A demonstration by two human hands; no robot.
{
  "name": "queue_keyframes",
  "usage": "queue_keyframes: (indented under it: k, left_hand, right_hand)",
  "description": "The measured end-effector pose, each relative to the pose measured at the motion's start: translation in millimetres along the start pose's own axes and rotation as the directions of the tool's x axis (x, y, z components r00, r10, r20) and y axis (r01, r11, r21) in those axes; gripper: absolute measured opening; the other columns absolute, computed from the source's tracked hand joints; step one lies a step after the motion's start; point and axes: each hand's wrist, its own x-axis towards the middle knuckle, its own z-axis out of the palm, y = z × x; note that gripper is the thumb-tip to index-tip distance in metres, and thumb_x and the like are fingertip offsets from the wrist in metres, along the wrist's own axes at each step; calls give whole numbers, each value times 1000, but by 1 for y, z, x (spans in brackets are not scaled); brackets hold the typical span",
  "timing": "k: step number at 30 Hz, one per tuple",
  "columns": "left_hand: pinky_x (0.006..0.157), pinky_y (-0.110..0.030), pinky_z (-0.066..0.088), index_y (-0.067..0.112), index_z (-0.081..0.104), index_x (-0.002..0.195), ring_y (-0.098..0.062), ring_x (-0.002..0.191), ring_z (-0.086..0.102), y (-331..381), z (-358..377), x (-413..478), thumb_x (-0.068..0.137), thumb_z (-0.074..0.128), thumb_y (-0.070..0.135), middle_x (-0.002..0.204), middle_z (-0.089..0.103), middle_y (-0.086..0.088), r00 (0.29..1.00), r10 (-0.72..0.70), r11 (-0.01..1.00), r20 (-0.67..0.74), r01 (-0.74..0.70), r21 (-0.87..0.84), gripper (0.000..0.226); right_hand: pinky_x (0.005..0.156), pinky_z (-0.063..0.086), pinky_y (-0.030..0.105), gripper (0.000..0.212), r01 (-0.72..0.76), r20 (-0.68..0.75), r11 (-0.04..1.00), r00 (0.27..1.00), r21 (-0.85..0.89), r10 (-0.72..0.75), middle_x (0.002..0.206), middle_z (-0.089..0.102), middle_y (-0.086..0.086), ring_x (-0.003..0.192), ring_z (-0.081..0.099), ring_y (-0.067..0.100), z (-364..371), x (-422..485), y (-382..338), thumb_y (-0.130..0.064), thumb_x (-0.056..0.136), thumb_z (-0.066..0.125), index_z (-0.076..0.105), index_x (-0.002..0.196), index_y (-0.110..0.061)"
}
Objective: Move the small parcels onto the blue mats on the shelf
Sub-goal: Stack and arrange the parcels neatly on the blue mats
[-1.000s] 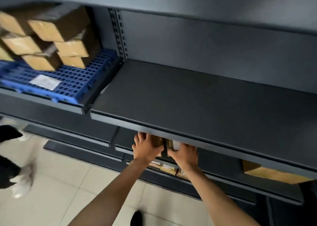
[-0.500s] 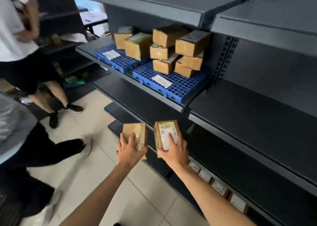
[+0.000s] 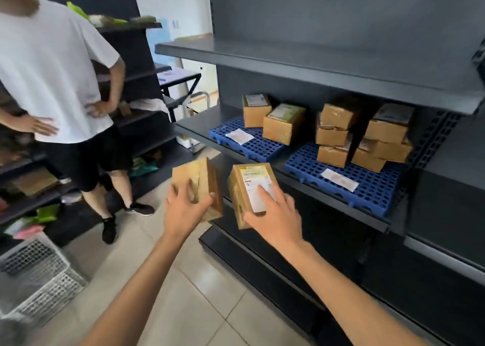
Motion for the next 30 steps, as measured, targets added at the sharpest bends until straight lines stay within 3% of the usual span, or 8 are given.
queue_keyframes:
  k: [5, 13, 18, 23, 27, 30]
  left_hand:
    - [112, -49, 25, 34, 36, 140, -35, 142, 20, 60, -16, 88, 72, 62, 72, 158, 16, -10, 985, 165, 983, 48, -160, -92, 82]
    - [109, -54, 34, 29, 39, 141, -38, 137, 32, 151, 20, 243, 68, 60, 72, 152, 30, -14, 863, 454, 891, 223, -447, -85, 87]
    - [109, -53, 35, 30, 36, 144, -40, 136, 33, 174, 35, 320, 64, 56, 73, 150, 34, -13, 792, 500, 851, 349, -524, -30, 93]
    - [113, -44, 33, 27, 40, 143, -34, 138, 36, 203, 58, 381, 71, 58, 67, 148, 45, -9, 705, 538, 812, 462, -580, -62, 85]
    - [111, -28, 29, 25, 43, 144, -26, 136, 42, 212, 83, 419, 80, 71, 54, 148, 46, -5, 562, 618, 773, 549, -563, -293, 76]
    - [110, -26, 23, 26, 34, 149, -25, 140, 36, 214, 101, 442, 81, 70, 54, 153, 37, -5, 513, 594, 785, 619, -536, -310, 82]
  right_hand:
    - [89, 40, 48, 76, -82, -170, 997, 982, -16, 78, 156, 20, -4, 132, 26, 32, -44, 86, -24, -72, 78, 39, 33, 144, -36]
    - [94, 39, 49, 79, -297, -297, 954, 915, -40, 273, 151, 34, 2, 130, 33, 38, -90, 210, -14, -68, 72, 44, 36, 144, -36]
    - [98, 37, 49, 75, -431, -249, 901, 879, -47, 407, 152, 33, -1, 133, 31, 35, -97, 258, -10, -69, 72, 48, 36, 141, -41]
    - [99, 40, 46, 72, -544, -239, 837, 821, -58, 518, 142, 47, 6, 129, 40, 35, -100, 286, -17, -69, 74, 50, 50, 134, -31]
    - [98, 43, 45, 64, -599, -279, 800, 777, -50, 564, 133, 57, 11, 126, 45, 37, -97, 299, -22, -66, 79, 46, 60, 124, -22]
    - [97, 45, 46, 55, -635, -291, 769, 751, -74, 592, 123, 63, 12, 116, 55, 36, -94, 307, -32, -61, 85, 42, 62, 120, -24]
